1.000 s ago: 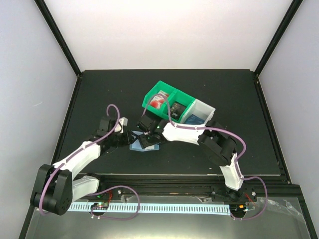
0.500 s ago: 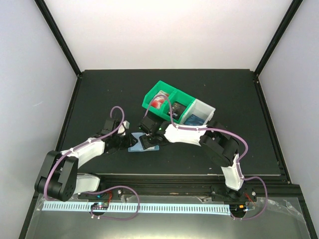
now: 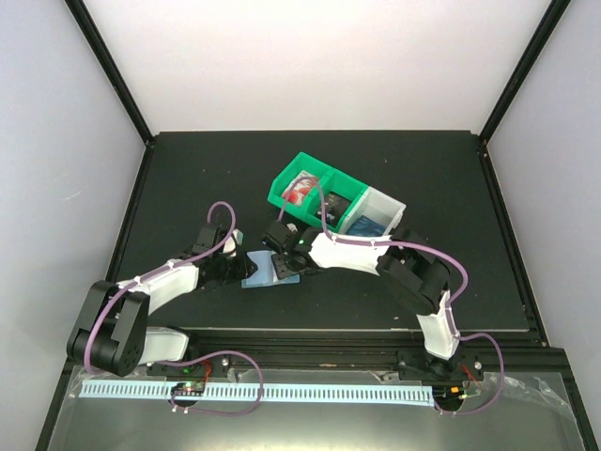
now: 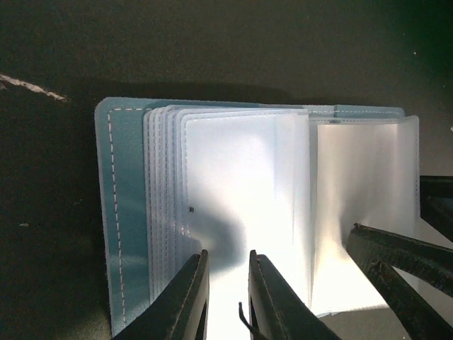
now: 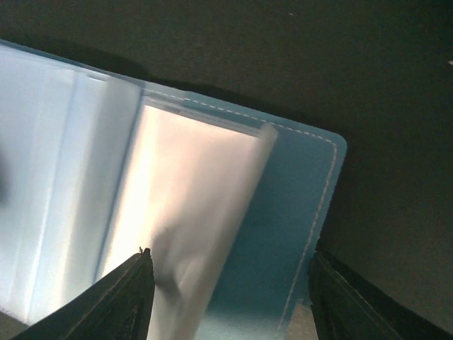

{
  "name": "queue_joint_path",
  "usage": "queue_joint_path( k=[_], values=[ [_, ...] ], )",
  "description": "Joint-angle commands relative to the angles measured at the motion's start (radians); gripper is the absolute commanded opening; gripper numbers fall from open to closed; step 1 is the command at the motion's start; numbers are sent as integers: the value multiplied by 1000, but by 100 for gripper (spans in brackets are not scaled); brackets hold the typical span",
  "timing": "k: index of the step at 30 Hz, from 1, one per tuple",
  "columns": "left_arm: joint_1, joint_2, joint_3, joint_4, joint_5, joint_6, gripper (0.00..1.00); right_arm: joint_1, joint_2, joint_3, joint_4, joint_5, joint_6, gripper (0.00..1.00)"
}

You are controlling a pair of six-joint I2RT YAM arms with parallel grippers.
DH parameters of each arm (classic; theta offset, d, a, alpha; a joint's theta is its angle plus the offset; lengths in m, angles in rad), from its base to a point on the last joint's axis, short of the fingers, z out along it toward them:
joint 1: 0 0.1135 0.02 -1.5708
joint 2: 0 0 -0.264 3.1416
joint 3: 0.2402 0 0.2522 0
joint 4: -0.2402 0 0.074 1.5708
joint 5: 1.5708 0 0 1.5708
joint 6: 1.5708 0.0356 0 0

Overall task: Put the credit cards into the card holder
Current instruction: Open the card holder at the center of the board.

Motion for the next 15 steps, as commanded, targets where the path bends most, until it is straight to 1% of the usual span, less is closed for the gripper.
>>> queue_joint_path(
  k=[1,3,7,11,15],
  values=[
    [-8,4,-7,-33,-14,14,18,-3,-7,49,-58,35,33,61],
    [-12,-2,-8,-20,24,12,18,-5,-19,85,-63,12,25,61],
    [-19,-59,11,-48,33,10,21,-5,-50,125,-63,4,9,60],
    [-19,-108,34,-84,35,23,26,-5,-108,78,-11,-37,-26,61],
    [-19,-132,49,-102,28,27,27,-5,-173,33,27,-87,-54,60]
  ],
)
